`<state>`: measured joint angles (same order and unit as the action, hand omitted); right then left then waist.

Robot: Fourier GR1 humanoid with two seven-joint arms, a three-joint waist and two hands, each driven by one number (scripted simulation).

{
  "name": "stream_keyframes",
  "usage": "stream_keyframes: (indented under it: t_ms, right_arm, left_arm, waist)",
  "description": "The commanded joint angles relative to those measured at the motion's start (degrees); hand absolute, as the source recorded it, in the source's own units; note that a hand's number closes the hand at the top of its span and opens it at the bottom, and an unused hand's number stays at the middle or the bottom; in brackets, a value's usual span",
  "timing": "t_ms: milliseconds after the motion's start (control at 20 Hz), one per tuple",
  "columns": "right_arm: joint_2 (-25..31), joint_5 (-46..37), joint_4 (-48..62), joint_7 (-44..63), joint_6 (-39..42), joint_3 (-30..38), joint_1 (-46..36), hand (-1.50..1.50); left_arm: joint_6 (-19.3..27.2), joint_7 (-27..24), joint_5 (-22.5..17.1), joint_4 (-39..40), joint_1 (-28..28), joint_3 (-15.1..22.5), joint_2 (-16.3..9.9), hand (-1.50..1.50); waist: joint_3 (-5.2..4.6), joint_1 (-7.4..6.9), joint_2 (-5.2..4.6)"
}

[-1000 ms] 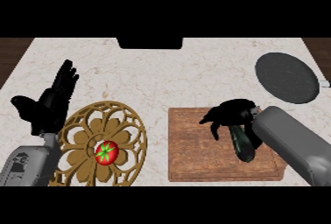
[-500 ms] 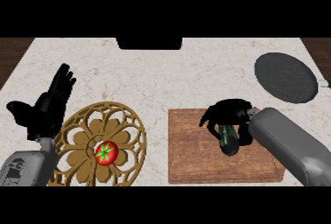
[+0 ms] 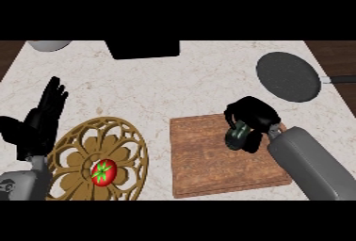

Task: Pick the eggplant from the cutting board and place it in the pan

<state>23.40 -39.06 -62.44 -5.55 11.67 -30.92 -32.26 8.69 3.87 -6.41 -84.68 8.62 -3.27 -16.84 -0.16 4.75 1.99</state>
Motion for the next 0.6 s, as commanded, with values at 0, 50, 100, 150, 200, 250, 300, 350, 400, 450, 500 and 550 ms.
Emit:
stream_keyframes:
  t_ms: [0,50,100,150,200,250,300,350,400,450,500,550]
  right_arm:
    - [-0.13,-0.90,-10.79,8.59,-10.70,5.22,3.72,1.50]
    - [-0.89,-1.15,-13.75,10.70,-12.16,5.81,4.70,1.50]
    - [2.03,0.35,-18.03,11.29,-10.58,7.85,5.78,1.50]
    - [0.37,0.62,-21.71,13.57,-11.69,7.94,7.55,1.50]
    - [1.65,-0.14,-26.34,15.14,-11.40,7.74,9.09,1.50]
    - [1.15,-0.31,-29.05,17.03,-13.31,8.53,11.64,1.50]
    - [-0.21,-0.09,-32.42,21.36,-12.50,9.03,11.87,1.50]
    - [3.02,-0.72,-36.65,21.68,-12.82,10.54,13.93,1.50]
    - [3.70,0.02,-38.83,24.09,-11.67,12.66,13.94,1.50]
    - [6.20,2.83,-39.62,23.07,-10.31,16.87,14.02,1.50]
    - [2.97,3.03,-43.00,26.48,-10.61,16.09,14.54,1.50]
    - [4.83,4.61,-39.39,23.16,-10.47,20.01,13.45,1.50]
  left_arm:
    - [0.34,-0.88,0.57,-0.30,-1.26,0.20,0.35,0.00]
    - [-0.59,-0.49,-0.44,0.35,0.30,-0.91,-0.62,0.00]
    - [-0.86,-0.77,-0.54,-1.00,-1.42,-0.94,-0.81,0.00]
    - [0.28,-0.68,0.28,-0.02,0.11,-0.12,0.44,0.00]
    - [1.26,-0.40,1.37,0.69,1.43,-0.03,0.36,0.00]
    - [0.35,-1.74,0.83,1.59,1.54,-0.29,0.42,0.00]
    - [-0.87,0.60,0.03,-0.59,0.66,0.60,0.25,0.00]
    - [-0.24,-1.68,0.49,0.60,0.28,0.50,1.17,0.00]
    - [0.23,1.71,0.51,-1.11,2.60,1.25,1.30,0.00]
    - [-2.17,-0.85,-0.29,-1.22,-0.62,0.25,-0.24,0.00]
    - [-0.93,-1.01,0.59,0.51,2.01,0.71,0.95,0.00]
    - [-0.94,1.39,0.60,2.02,6.60,0.55,0.63,0.00]
  waist:
    - [0.07,0.95,0.02]
    - [0.06,0.50,-0.36]
    - [0.05,0.05,-0.24]
    - [0.05,0.55,-0.41]
    - [0.06,0.43,-0.59]
    - [0.06,0.02,-0.84]
    - [0.08,-1.01,-0.79]
    - [0.06,-0.65,-0.86]
    - [0.11,-1.50,-1.08]
    - [0.12,-2.65,-1.34]
    - [0.11,-2.69,-1.50]
    - [0.15,-3.38,-1.85]
